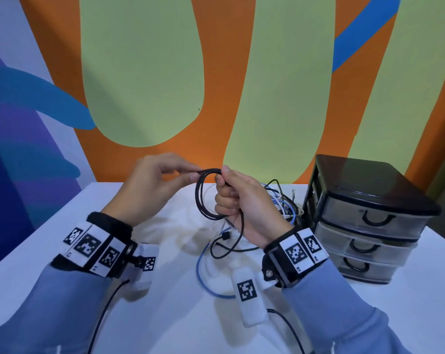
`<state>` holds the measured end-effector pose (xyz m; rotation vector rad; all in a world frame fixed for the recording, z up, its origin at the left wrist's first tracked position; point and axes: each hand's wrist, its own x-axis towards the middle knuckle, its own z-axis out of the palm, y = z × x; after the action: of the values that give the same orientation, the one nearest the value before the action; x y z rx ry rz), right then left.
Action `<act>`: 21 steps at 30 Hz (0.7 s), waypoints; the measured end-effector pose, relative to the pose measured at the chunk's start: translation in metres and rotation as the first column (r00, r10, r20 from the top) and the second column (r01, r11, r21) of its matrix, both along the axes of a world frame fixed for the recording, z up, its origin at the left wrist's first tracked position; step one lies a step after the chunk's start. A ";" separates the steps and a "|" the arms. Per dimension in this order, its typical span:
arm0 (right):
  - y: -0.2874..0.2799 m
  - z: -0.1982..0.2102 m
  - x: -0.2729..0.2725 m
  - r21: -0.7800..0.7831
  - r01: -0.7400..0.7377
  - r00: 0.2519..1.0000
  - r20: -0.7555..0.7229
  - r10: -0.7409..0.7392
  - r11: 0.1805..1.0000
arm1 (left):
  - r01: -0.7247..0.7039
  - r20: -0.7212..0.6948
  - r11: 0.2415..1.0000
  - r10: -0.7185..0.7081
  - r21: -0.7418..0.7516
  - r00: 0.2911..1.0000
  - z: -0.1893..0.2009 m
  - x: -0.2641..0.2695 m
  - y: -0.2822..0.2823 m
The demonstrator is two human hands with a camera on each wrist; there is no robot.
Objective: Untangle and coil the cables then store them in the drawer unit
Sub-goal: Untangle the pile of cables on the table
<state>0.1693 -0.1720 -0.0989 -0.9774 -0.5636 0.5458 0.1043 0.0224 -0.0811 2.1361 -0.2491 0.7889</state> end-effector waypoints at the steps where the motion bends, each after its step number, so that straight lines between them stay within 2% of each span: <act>1: 0.000 0.001 -0.001 0.017 -0.032 0.999 -0.008 0.032 0.999 | -0.071 0.052 0.993 0.066 0.094 0.996 -0.002 0.000 0.000; 3: 0.001 0.001 -0.004 0.052 -0.083 0.996 -0.031 0.085 0.995 | -0.153 0.114 0.978 0.137 0.143 0.984 -0.004 0.001 -0.004; 5: 0.003 0.000 -0.005 0.095 -0.093 0.994 -0.053 0.098 0.991 | -0.137 0.068 0.987 0.131 0.085 0.989 -0.006 0.002 -0.012; 7: 0.005 -0.002 -0.003 0.137 -0.065 0.995 -0.064 0.075 0.988 | -0.043 -0.074 0.992 0.034 -0.116 0.997 -0.005 0.001 -0.021; 8: 0.006 -0.003 -0.002 0.154 -0.042 0.996 -0.070 0.053 0.987 | 0.003 -0.123 0.967 -0.036 -0.254 0.992 -0.003 0.000 -0.026; 10: 0.008 -0.005 0.000 0.162 0.028 0.998 -0.065 -0.018 0.986 | 0.064 -0.171 0.863 -0.172 -0.502 0.970 0.001 -0.004 -0.031; 12: 0.009 -0.006 0.000 0.119 0.124 0.992 -0.019 -0.122 0.985 | 0.098 -0.174 0.772 -0.262 -0.628 0.949 0.005 -0.005 -0.034; 14: 0.011 -0.008 0.000 0.077 0.208 0.977 0.024 -0.210 0.975 | 0.134 -0.151 0.758 -0.295 -0.639 0.944 0.005 -0.006 -0.034; 17: 0.014 -0.011 -0.001 0.024 0.306 0.946 0.103 -0.306 0.952 | 0.182 -0.129 0.793 -0.311 -0.582 0.942 0.000 -0.005 -0.035; 21: 0.011 -0.011 -0.004 -0.045 0.387 0.905 0.207 -0.370 0.921 | 0.231 -0.087 0.674 -0.404 -0.702 0.911 -0.006 -0.005 -0.044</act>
<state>0.1657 -0.1606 -0.1103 -1.1964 -0.5091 0.1251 0.0996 -0.0212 -0.0873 1.3986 -0.1649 0.3233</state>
